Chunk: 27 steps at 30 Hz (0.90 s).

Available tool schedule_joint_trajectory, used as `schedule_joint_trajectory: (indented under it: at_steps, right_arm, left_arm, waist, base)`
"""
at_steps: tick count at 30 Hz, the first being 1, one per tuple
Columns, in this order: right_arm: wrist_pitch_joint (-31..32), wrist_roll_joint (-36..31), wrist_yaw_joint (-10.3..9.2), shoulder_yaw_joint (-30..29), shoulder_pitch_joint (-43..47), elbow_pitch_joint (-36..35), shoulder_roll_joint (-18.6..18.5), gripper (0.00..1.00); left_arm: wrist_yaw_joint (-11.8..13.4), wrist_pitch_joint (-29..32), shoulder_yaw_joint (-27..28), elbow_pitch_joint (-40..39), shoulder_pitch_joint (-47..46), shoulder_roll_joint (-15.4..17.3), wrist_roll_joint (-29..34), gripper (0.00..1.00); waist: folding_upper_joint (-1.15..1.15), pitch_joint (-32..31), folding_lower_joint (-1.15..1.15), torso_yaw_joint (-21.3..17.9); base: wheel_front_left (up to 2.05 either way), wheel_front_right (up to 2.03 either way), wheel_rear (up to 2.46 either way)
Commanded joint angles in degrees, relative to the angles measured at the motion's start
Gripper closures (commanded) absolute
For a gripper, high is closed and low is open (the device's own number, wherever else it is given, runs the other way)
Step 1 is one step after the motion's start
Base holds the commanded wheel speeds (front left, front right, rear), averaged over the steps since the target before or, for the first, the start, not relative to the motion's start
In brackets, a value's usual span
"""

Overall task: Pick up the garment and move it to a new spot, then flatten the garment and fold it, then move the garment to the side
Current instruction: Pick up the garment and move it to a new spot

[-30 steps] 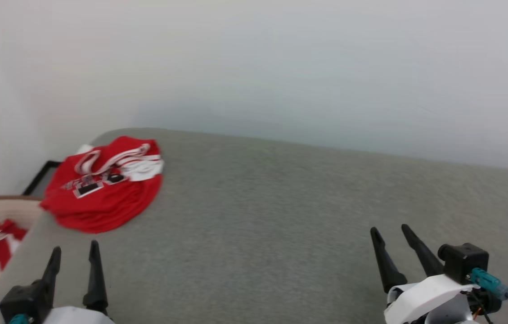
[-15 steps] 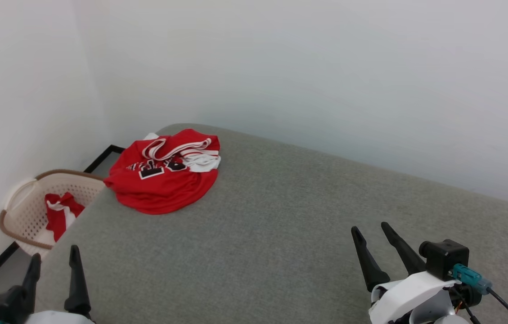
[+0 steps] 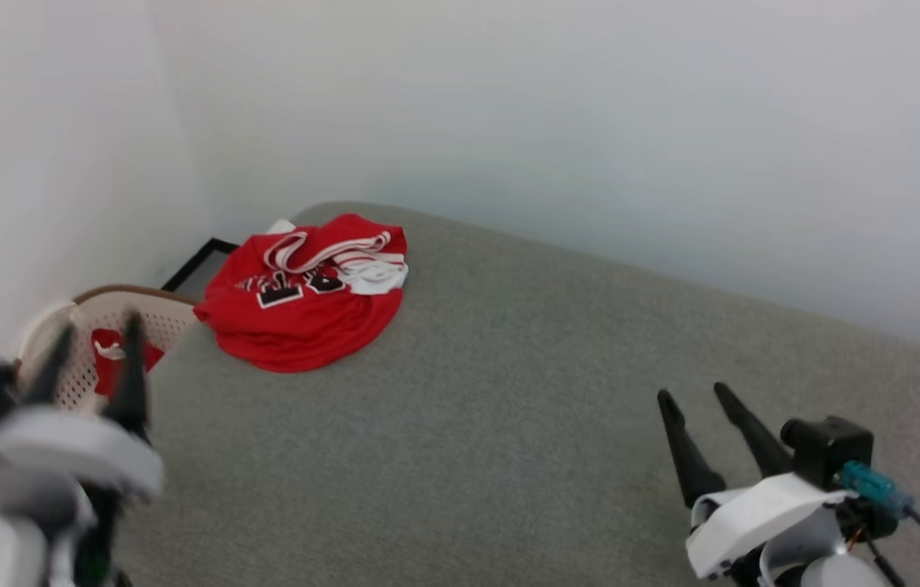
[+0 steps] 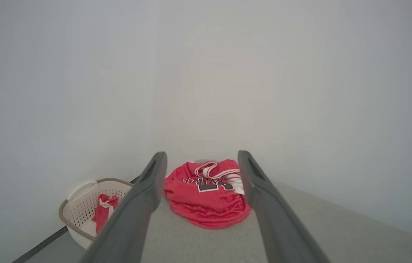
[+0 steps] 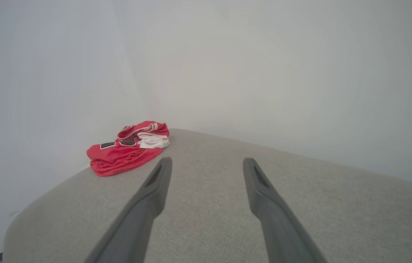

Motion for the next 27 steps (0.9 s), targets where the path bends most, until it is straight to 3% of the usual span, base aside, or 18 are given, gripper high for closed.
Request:
schedule_joint_trajectory:
  at_steps: [1,12,23,27]
  right_arm:
    - [0.6,-0.9,0.03,-0.5,-1.0,-1.0,0.0,0.00]
    - [6.1,-6.0,0.02,-2.7,-5.6,-10.9,-1.4,0.00]
    - [10.8,-8.0,0.02,-3.5,-9.3,-20.4,-3.9,0.00]
    - [12.3,-8.3,0.02,-3.6,-10.1,-22.9,-4.4,0.00]
  left_arm:
    - [-0.7,0.8,0.7,0.9,-2.8,0.8,-1.3,0.00]
    - [-6.5,8.1,1.2,16.1,-25.1,3.7,-8.4,0.00]
    - [-8.0,19.8,-3.2,37.6,-43.3,5.4,-8.7,0.00]
    - [-7.6,25.3,-4.8,45.2,-47.9,5.7,-8.7,0.00]
  waist:
    - [0.00,3.4,0.00,-2.4]
    - [0.00,18.1,0.00,-7.9]
    - [0.00,30.0,0.00,-11.2]
    - [0.00,33.0,0.00,-12.3]
  base:
    - [0.00,0.00,0.00]
    - [0.00,0.00,0.00]
    - [0.00,0.00,0.00]
    - [0.00,0.00,0.00]
